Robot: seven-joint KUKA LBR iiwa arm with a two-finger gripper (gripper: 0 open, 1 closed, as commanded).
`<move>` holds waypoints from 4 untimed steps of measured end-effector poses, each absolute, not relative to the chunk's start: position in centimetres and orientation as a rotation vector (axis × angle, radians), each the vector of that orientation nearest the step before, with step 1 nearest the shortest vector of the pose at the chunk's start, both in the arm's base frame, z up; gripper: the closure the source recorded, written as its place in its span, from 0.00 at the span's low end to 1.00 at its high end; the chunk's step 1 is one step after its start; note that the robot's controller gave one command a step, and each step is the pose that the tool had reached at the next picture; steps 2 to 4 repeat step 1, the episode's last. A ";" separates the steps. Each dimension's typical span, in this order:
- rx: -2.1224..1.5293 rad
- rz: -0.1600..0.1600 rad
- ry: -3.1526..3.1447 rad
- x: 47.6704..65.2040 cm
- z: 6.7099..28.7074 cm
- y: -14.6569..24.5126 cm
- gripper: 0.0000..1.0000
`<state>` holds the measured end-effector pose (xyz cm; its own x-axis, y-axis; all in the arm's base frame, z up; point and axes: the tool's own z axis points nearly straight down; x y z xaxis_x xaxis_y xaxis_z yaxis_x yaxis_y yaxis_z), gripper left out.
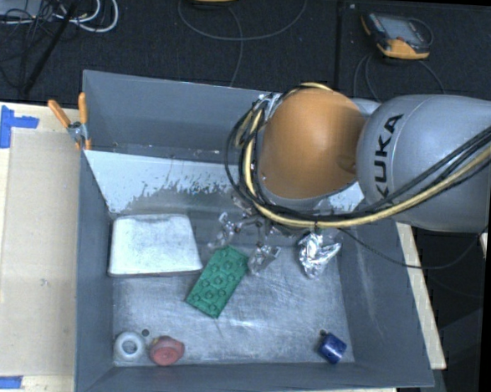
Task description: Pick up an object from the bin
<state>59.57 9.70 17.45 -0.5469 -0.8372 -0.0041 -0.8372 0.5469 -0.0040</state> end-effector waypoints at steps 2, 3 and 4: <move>-1.484 -0.001 2.764 59.6 22.4 11.7 1.00; -1.484 -0.001 2.764 59.6 22.4 11.7 1.00; -1.484 -0.001 2.764 59.6 22.4 11.7 1.00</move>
Offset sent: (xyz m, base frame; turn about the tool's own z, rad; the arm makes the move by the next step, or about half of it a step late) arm -0.0003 0.0187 0.0468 0.0071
